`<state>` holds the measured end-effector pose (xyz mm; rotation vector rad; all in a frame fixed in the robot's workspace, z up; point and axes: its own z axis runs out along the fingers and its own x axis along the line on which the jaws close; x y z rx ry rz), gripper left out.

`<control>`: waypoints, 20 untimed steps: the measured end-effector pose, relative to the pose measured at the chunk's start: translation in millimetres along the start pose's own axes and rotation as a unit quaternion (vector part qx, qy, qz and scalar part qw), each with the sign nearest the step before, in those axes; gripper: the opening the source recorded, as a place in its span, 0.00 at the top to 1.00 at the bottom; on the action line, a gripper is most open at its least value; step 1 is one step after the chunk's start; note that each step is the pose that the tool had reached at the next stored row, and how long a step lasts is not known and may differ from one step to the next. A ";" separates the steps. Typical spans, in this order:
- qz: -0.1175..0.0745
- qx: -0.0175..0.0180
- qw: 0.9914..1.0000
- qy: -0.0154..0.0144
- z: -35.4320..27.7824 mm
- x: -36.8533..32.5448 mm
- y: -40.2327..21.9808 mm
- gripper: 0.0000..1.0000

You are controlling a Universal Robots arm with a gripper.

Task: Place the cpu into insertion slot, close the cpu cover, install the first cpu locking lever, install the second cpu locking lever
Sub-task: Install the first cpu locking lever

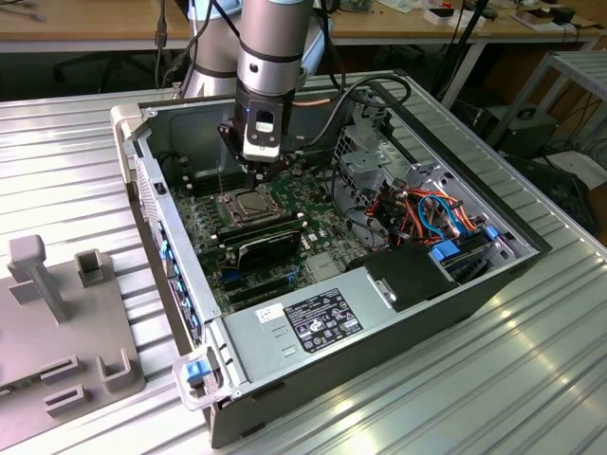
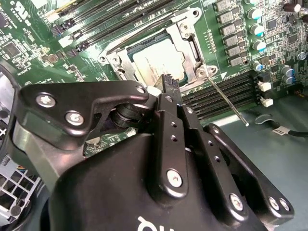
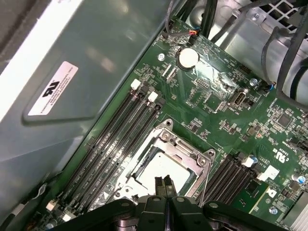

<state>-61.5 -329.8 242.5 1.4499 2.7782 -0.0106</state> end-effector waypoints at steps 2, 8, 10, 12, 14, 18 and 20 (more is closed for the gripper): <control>0.000 0.000 1.000 0.000 0.0 0.0 0.0 0.89; -0.024 0.000 1.000 0.000 0.0 0.0 -0.3 0.89; -0.043 0.000 0.999 0.000 0.0 0.8 -1.6 0.89; -0.050 0.000 0.999 0.000 -0.1 2.3 -4.2 0.89; -0.054 -0.001 0.999 0.000 0.0 3.3 -7.4 0.89; -0.061 -0.001 0.998 0.000 -5.4 4.0 -8.8 0.89; -0.068 -0.001 0.998 0.001 -8.7 4.0 -8.8 0.89</control>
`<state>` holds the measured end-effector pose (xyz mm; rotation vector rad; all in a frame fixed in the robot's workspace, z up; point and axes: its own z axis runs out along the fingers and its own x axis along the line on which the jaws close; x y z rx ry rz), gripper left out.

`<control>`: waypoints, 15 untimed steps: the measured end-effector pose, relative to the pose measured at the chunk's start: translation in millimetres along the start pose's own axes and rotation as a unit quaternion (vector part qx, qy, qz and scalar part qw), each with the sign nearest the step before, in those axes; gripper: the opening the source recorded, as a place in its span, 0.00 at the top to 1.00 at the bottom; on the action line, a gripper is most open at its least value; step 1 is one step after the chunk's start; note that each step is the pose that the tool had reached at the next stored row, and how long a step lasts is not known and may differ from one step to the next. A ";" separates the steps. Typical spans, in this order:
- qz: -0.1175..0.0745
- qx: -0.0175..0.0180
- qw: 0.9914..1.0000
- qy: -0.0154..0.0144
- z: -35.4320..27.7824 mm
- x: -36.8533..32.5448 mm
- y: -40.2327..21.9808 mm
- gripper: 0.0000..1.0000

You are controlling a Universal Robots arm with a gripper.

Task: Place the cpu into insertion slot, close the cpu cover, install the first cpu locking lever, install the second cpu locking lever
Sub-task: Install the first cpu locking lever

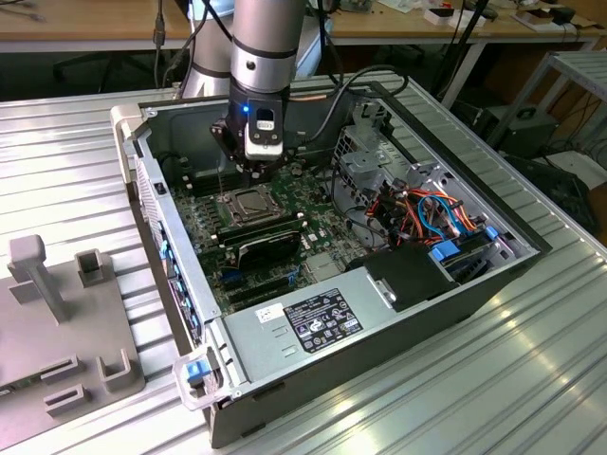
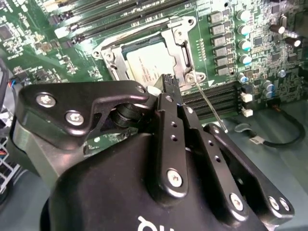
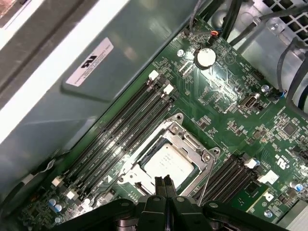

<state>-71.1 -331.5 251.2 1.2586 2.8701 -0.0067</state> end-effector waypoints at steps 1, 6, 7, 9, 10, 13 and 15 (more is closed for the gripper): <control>-0.004 0.000 1.000 0.000 -0.8 0.0 0.0 0.89; -0.059 -0.001 0.998 0.000 -1.2 0.0 0.0 0.89; -0.068 -0.001 0.998 0.000 -1.2 0.0 0.0 0.89; -0.091 -0.001 0.996 0.000 -1.2 0.0 0.0 0.89; -0.101 -0.001 0.995 0.000 -1.2 0.0 0.0 0.89; -0.125 -0.001 0.992 0.000 -1.2 0.0 0.0 0.89; -0.146 -0.001 0.989 0.000 -1.2 0.0 0.0 0.89</control>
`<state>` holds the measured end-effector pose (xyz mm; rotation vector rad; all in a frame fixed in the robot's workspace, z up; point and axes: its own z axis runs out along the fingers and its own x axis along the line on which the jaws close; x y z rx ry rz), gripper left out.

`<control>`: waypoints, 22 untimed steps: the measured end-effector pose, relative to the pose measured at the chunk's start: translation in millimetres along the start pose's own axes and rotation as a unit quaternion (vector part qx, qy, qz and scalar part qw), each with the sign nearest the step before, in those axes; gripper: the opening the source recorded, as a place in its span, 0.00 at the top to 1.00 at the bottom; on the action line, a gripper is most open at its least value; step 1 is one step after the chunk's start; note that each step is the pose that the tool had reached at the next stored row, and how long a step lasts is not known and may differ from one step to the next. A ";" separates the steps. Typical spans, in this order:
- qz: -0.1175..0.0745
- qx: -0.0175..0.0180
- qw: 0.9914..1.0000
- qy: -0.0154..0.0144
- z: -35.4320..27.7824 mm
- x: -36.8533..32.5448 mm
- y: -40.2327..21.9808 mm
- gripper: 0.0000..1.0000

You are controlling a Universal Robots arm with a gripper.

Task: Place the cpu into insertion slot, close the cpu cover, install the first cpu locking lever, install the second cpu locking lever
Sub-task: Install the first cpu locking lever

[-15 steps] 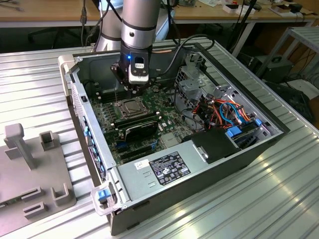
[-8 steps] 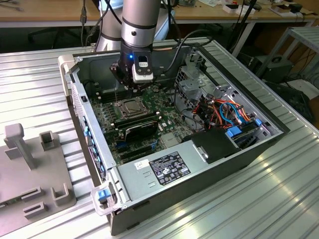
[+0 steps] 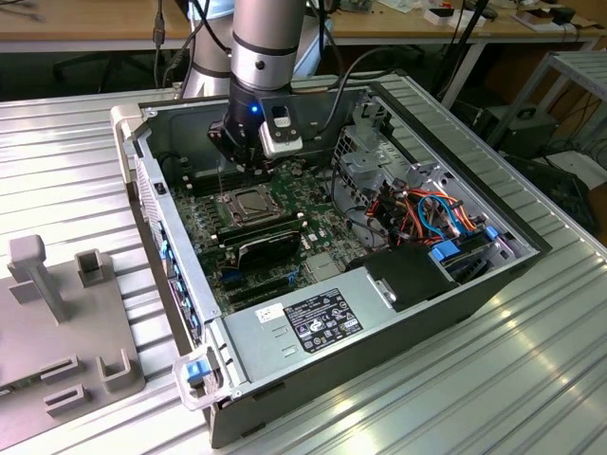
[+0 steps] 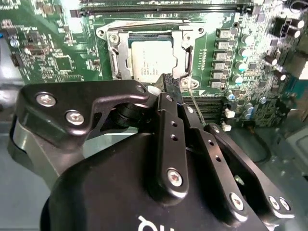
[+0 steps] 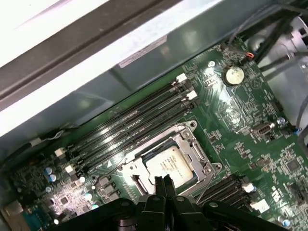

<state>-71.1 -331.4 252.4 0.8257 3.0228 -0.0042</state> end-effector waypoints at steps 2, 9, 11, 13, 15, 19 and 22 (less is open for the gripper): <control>-0.013 0.000 1.000 0.000 0.0 0.0 0.0 0.89; -0.049 0.000 0.999 0.000 0.0 7.4 -4.3 0.89; -0.065 0.000 0.998 0.000 -0.1 7.6 -4.4 0.89; -0.088 -0.001 0.996 0.000 0.0 7.6 -4.5 0.89; -0.111 -0.001 0.994 0.000 -0.1 7.6 -4.5 0.89; -0.151 -0.001 0.988 0.000 -0.1 7.7 -4.5 0.89; -0.180 -0.002 0.984 0.000 0.0 7.6 -4.5 0.89</control>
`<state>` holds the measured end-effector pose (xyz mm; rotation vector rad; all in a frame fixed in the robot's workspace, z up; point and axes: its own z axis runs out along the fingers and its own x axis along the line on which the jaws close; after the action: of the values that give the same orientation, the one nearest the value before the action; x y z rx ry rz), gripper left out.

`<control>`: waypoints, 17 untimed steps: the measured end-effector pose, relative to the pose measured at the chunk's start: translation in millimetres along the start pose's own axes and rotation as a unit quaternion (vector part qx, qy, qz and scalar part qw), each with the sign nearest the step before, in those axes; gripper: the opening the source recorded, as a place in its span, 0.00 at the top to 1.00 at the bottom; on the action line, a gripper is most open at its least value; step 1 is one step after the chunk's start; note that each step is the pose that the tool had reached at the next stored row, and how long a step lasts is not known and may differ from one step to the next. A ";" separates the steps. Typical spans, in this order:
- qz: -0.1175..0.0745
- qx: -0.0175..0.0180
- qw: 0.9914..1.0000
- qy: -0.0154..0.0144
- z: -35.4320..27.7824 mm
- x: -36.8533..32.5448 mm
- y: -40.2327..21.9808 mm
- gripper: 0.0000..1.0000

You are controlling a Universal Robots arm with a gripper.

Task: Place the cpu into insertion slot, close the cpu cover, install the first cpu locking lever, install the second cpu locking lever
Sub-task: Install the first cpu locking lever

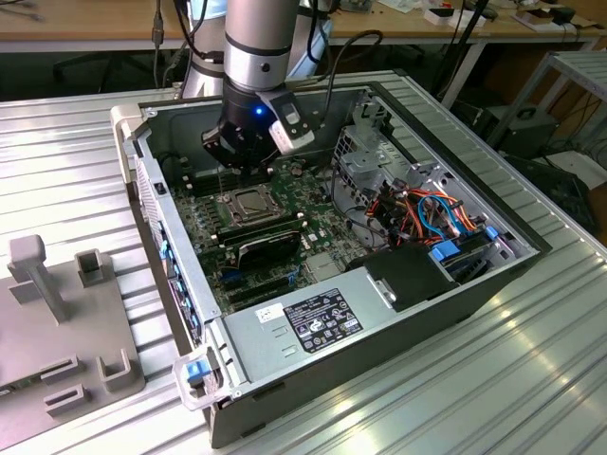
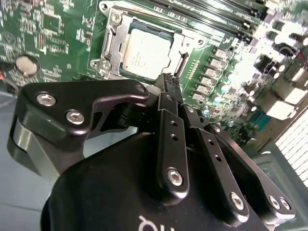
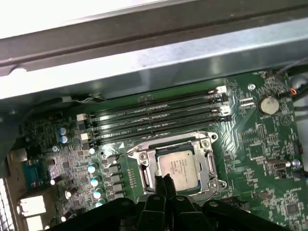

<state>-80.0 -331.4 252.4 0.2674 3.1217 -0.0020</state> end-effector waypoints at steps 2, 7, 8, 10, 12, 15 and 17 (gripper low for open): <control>-0.021 0.000 1.000 0.000 0.0 0.0 0.0 0.89; -0.036 0.000 0.999 0.000 0.0 0.0 0.0 0.89; -0.036 0.000 0.999 0.000 0.0 0.1 0.0 0.89; -0.045 0.000 0.999 0.000 0.0 0.2 0.0 0.89; -0.075 -0.001 0.997 0.000 0.1 0.3 -0.1 0.89; -0.098 -0.001 0.995 0.000 0.4 2.1 -0.4 0.89; -0.102 -0.001 0.995 0.000 0.4 7.4 -1.3 0.89</control>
<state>-87.5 -331.5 251.9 -0.0529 3.1327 -0.0004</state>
